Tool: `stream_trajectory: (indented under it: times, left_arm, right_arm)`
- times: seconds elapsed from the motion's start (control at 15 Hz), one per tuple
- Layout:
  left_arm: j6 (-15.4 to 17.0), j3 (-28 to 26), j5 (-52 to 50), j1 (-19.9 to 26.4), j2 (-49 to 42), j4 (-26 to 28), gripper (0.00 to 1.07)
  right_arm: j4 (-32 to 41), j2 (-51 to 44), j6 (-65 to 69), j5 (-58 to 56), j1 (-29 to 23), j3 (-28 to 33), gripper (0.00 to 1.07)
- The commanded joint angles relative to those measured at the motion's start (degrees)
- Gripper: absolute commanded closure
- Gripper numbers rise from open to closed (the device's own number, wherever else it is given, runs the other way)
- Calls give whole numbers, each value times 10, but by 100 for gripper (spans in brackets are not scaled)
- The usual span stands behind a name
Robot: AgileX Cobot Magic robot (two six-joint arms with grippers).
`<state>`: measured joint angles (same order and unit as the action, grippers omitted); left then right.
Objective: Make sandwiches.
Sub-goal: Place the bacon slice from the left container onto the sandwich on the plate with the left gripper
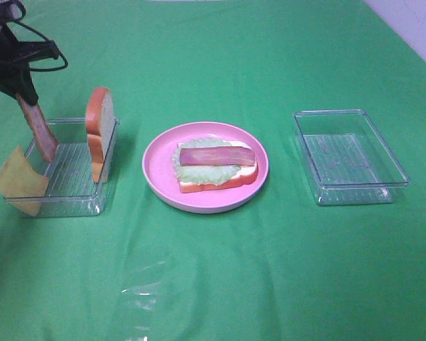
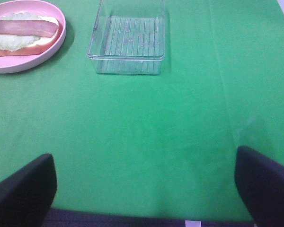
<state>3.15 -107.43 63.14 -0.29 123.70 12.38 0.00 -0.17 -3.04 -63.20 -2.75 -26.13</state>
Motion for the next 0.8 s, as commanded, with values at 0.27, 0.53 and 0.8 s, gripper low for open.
stream_trajectory:
  times: [0.27, 0.53, 0.8]
  left_arm:
    - [1, -17, 24, -3, -101, -5, 107]
    - [1, -17, 23, -3, -123, -3, 107]
    - [1, -22, 21, -11, -125, 58, 107]
  right_arm:
    - [0, -19, -5, 4, 0, 2, 9]
    - [0, -19, -5, 4, 0, 2, 9]
    - [0, -19, -5, 4, 0, 2, 9]
